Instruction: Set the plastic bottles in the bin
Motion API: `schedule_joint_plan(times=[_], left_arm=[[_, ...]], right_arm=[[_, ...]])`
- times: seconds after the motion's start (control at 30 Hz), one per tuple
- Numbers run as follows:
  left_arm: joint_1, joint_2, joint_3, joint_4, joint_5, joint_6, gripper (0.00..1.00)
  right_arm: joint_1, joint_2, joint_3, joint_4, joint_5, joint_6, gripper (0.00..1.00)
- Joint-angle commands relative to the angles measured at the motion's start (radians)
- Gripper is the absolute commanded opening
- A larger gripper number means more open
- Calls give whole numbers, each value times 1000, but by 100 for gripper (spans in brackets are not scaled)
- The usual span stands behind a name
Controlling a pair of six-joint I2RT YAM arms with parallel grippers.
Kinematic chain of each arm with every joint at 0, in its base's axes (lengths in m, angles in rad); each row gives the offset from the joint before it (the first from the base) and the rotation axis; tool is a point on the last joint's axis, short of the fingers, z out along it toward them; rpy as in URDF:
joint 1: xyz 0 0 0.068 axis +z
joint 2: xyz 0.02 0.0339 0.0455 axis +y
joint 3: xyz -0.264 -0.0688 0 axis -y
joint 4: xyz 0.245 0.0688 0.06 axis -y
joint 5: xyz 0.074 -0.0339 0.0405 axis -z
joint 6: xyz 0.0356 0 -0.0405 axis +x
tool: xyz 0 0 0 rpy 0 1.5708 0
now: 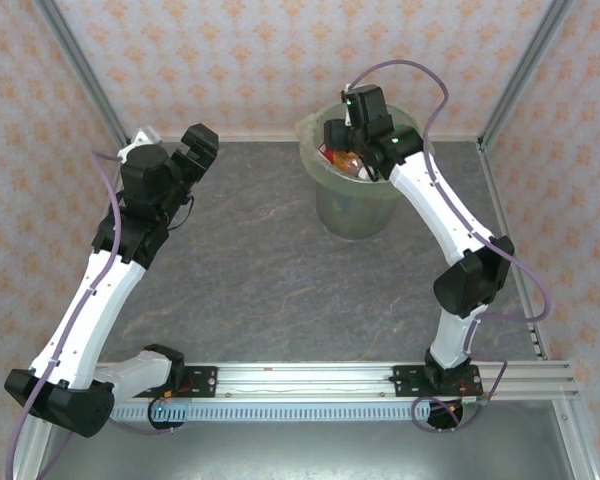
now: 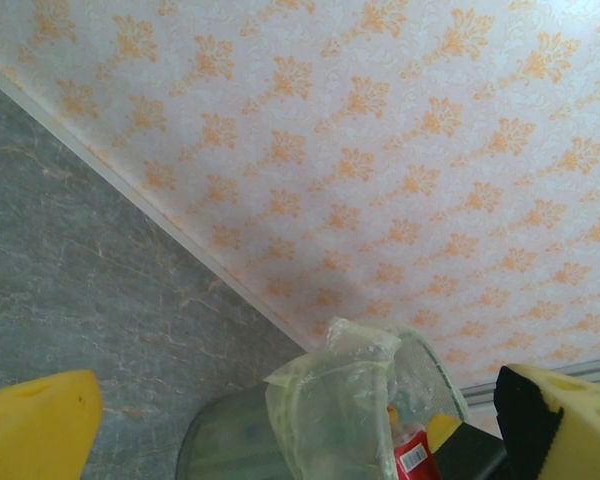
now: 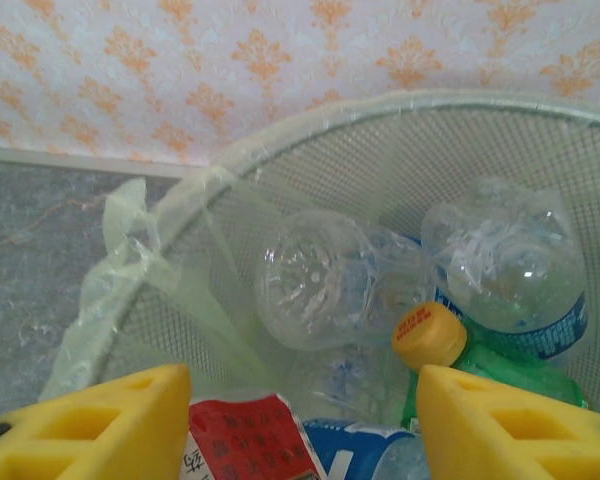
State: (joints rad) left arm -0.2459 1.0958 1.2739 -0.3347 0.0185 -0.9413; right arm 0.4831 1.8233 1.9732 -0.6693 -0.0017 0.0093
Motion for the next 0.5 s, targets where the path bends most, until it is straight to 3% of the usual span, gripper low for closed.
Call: schedule_joint_plan(times=[0.0,0.47], left_arm=[[8,-27,-15,-15,-3,1,99],[9,-16,24,-69,-87,101,99]], right_arm=[[2,-64,-27,-36,38,-8,61],[-13,-193,-44,55,15,36,71]])
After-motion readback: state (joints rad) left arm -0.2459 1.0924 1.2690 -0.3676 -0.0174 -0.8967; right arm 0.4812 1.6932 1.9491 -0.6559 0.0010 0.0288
